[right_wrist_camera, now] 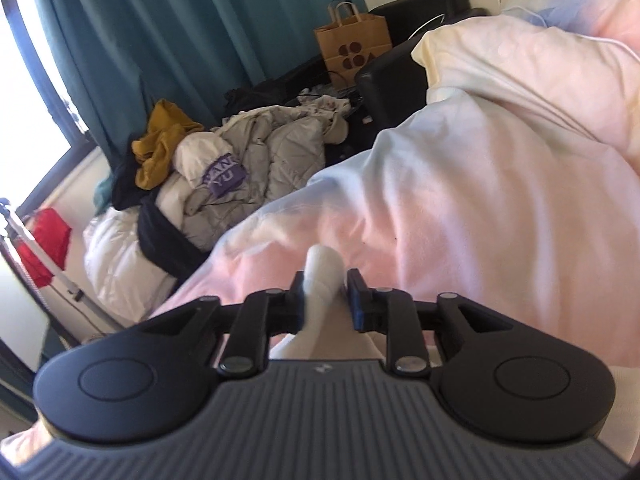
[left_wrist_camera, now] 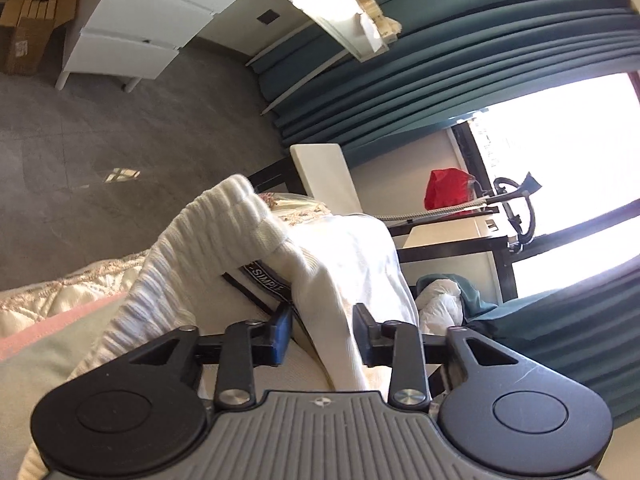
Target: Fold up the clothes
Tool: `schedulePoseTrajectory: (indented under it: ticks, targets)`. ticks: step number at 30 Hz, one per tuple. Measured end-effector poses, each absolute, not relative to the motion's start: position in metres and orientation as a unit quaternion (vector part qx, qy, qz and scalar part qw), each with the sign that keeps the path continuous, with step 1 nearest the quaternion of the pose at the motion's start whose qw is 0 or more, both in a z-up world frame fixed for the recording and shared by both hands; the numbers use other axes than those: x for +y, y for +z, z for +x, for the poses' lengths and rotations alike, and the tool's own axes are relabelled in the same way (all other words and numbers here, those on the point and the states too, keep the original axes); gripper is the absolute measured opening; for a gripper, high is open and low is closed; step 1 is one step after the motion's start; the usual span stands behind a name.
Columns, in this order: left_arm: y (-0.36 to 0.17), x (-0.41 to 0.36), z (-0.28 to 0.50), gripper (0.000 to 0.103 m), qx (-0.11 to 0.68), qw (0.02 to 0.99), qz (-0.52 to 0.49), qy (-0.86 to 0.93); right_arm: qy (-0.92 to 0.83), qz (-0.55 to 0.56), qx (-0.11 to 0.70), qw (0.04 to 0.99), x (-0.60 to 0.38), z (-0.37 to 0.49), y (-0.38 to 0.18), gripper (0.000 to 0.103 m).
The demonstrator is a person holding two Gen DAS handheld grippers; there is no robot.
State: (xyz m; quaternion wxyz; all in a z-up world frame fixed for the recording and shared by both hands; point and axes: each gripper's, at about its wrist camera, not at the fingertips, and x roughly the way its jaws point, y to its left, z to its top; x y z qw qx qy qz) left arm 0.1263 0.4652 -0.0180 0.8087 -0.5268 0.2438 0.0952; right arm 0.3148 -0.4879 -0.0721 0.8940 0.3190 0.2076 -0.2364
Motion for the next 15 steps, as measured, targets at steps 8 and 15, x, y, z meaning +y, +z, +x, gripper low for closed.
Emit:
schedulePoseTrajectory:
  ticks: [8,15]
  targets:
    - [0.002,0.41,0.054,0.07,0.231,0.819,-0.521,0.064,-0.207,0.38,0.186,0.882,-0.482,0.221,-0.064,0.062]
    - [-0.041,0.352,-0.004,0.075,0.261,0.741,-0.616,0.062,-0.182,0.435,0.17,0.865,-0.478,0.14,-0.06,0.073]
